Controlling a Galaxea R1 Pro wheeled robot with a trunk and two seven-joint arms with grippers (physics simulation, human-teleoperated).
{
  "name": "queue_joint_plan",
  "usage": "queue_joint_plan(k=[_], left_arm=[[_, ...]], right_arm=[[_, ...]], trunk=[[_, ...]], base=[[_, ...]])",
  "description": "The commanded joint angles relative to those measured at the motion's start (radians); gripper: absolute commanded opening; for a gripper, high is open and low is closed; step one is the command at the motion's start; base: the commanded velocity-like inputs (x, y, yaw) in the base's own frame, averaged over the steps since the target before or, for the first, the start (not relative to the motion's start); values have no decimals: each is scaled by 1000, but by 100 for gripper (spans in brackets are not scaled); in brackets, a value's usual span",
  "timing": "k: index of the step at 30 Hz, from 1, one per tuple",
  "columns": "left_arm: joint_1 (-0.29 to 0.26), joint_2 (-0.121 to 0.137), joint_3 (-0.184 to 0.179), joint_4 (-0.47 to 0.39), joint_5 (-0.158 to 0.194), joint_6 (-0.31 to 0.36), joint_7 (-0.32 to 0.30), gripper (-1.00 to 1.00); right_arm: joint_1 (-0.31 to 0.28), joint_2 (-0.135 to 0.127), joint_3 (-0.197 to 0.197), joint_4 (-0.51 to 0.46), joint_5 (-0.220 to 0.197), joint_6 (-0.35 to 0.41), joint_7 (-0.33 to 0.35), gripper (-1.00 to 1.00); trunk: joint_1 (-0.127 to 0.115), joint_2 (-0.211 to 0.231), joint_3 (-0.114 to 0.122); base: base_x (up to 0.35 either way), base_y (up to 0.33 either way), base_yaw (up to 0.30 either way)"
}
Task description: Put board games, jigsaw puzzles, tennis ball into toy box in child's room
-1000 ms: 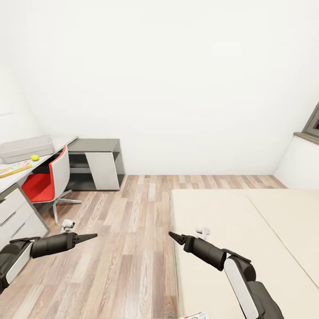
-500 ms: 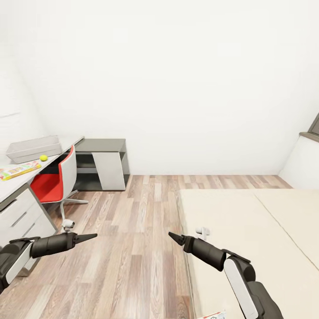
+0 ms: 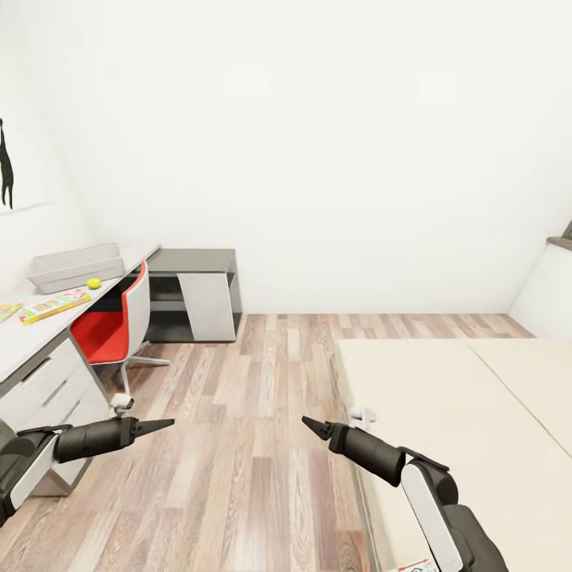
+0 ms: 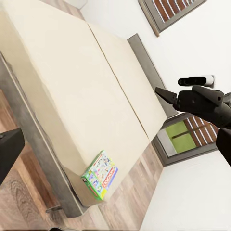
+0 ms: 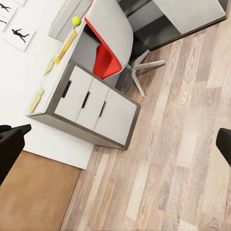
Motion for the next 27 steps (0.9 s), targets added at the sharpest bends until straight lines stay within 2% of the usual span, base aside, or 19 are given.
queue_joint_plan(k=[1, 14, 27], left_arm=[[-1, 1, -4, 1, 8, 10, 0, 100], [-1, 1, -4, 1, 8, 10, 0, 100], [-1, 1, -4, 1, 8, 7, 1, 100]], right_arm=[[-1, 0, -1, -1, -4, 6, 0, 100], [-1, 0, -2, -1, -5, 6, 1, 100], [-1, 0, -2, 0, -5, 6, 1, 100]], trunk=[[1, -2, -2], [1, -2, -2], [1, -2, -2]], base=[[0, 262, 0], [0, 262, -23], [46, 276, -223]])
